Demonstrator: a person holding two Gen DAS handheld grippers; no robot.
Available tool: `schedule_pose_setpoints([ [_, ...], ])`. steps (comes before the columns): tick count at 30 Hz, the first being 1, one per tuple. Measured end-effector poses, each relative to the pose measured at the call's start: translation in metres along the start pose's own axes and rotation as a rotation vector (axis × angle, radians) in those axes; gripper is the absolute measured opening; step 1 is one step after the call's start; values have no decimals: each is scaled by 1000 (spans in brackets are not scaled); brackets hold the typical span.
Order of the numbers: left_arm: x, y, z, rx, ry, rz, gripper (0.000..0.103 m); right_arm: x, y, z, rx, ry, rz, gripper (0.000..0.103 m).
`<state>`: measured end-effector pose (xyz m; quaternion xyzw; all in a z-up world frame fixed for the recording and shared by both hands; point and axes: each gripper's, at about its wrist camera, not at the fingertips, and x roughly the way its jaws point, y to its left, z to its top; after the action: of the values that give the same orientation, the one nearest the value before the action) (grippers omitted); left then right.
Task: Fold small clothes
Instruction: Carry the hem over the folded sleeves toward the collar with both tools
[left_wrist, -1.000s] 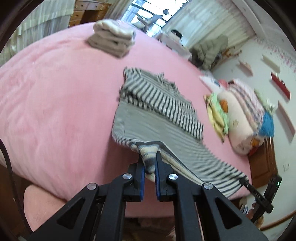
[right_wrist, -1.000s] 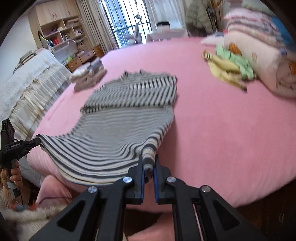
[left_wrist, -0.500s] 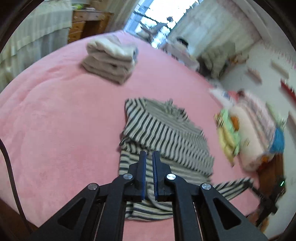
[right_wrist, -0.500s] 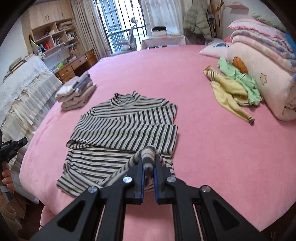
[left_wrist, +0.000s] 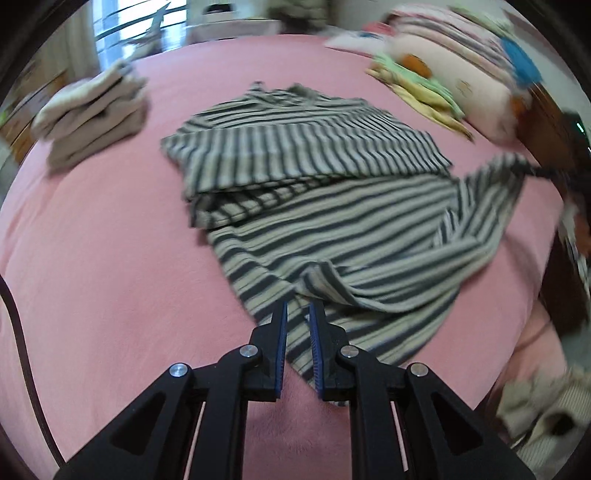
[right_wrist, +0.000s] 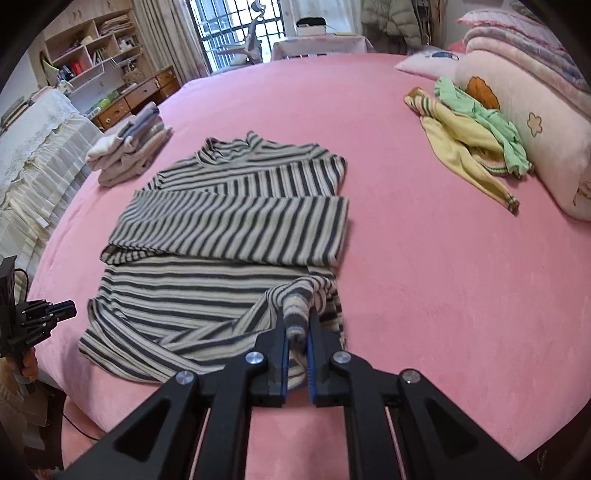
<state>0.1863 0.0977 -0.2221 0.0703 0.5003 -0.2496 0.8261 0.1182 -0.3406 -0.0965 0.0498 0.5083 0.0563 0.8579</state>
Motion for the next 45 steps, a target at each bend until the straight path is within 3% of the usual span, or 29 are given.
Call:
schedule_pose_setpoints([
  [3,8,-4,6,97,24,-54,10,3,-5,-1,12,11,-12,7],
  [10,28,-12,22,268,100,-99,16,7,-9,-1,30,24,-20,7],
  [14,37,-19,24,381,135,-103,28,9,-3,1,15,25,-14,7],
  [18,44,-18,26,423,150,-103,43,15,3,3,8,36,-13,7],
  [24,54,-15,32,454,150,-173,44,31,2,4,29,70,-22,7],
  [25,56,-15,32,462,158,-187,44,33,1,4,36,75,-24,7],
  [27,62,-17,33,478,188,-224,29,39,-1,3,42,86,-31,7],
  [29,67,-20,33,498,220,-263,22,43,-2,3,47,96,-30,7],
  [33,70,-22,35,490,220,-296,8,48,-3,3,52,110,-38,7],
  [39,50,-23,42,411,108,-194,4,46,-5,4,62,103,-28,7],
  [42,28,-24,48,347,27,-111,4,39,-5,8,63,85,-16,7],
  [45,4,-21,61,231,-55,24,4,27,-2,15,58,48,-5,7],
])
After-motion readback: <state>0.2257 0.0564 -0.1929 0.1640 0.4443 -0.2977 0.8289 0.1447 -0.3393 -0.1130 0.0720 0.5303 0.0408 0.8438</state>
